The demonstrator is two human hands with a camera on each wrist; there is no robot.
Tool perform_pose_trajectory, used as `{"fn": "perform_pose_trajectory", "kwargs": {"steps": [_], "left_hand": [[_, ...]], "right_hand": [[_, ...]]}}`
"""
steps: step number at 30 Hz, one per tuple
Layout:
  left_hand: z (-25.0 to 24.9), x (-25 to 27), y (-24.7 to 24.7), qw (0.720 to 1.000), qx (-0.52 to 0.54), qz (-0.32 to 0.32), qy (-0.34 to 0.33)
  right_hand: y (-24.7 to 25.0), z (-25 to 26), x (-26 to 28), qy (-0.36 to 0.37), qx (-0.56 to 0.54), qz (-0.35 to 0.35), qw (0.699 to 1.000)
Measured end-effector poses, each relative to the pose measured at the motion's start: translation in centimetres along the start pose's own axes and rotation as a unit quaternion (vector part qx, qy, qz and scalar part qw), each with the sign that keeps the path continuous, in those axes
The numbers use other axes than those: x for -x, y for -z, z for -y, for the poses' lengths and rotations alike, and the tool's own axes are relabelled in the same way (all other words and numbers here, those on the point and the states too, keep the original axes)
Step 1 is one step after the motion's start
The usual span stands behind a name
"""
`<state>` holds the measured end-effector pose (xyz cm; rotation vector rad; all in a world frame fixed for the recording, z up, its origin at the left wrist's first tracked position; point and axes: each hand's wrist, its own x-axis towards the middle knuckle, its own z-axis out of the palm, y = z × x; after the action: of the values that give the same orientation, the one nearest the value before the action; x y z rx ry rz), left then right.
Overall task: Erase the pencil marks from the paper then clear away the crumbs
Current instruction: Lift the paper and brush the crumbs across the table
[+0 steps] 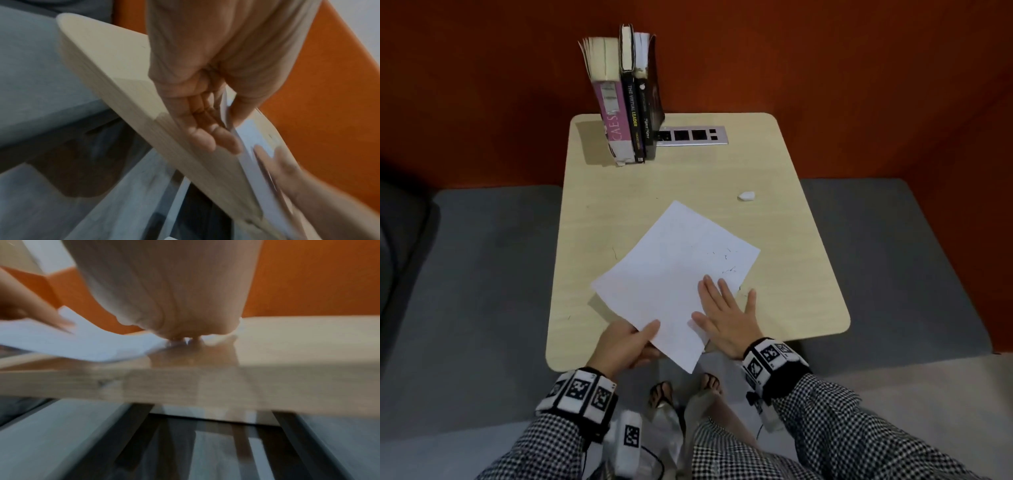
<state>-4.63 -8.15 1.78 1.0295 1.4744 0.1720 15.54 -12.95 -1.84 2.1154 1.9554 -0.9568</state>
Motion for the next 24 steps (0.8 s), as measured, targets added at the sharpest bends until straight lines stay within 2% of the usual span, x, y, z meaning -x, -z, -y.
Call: {"fn": "perform_pose_trajectory", "kwargs": {"steps": [3, 5, 6, 9, 11, 12, 15, 17, 19, 22, 24], "left_hand": [[0.5, -0.6, -0.7, 0.994, -0.097, -0.022, -0.033], [0.8, -0.9, -0.6, 0.989, -0.134, -0.048, -0.051], [1.0, -1.0, -0.5, 0.988, -0.139, -0.047, -0.05], [1.3, -0.7, -0.2, 0.996, -0.088, -0.025, -0.017], [1.5, -0.6, 0.0, 0.997, -0.07, -0.022, -0.017], [1.6, -0.5, 0.1, 0.997, -0.066, -0.025, -0.02], [1.4, -0.3, 0.3, 0.998, -0.051, -0.028, -0.026], [1.3, 0.0, 0.8, 0.999, -0.025, -0.023, -0.017], [1.5, 0.4, 1.8, 0.999, -0.016, -0.027, -0.008], [2.1, 0.8, 3.4, 0.998, -0.049, -0.04, -0.006], [2.4, 1.0, 4.0, 0.997, -0.059, -0.039, -0.001]], "right_hand": [[-0.1, 3.3, 2.0, 0.071, -0.003, -0.012, 0.997], [-2.1, 5.8, 3.8, 0.129, -0.017, 0.023, 0.991], [-3.0, 6.0, 4.1, 0.13, -0.02, 0.043, 0.99], [-2.4, 2.1, 2.2, 0.058, 0.026, 0.036, 0.997], [-0.2, -0.6, 0.9, -0.008, 0.028, -0.003, 1.0], [0.7, -0.8, 0.6, -0.016, 0.021, -0.017, 0.999], [0.0, 2.9, 0.9, 0.088, 0.046, 0.008, 0.995], [-1.4, 4.2, 1.1, 0.117, 0.052, 0.026, 0.991], [-1.2, 2.0, -0.2, 0.079, 0.062, 0.015, 0.995], [1.5, -2.4, -2.0, -0.022, 0.057, -0.027, 0.998], [2.6, -2.3, -2.6, -0.032, 0.066, -0.051, 0.996]]}}
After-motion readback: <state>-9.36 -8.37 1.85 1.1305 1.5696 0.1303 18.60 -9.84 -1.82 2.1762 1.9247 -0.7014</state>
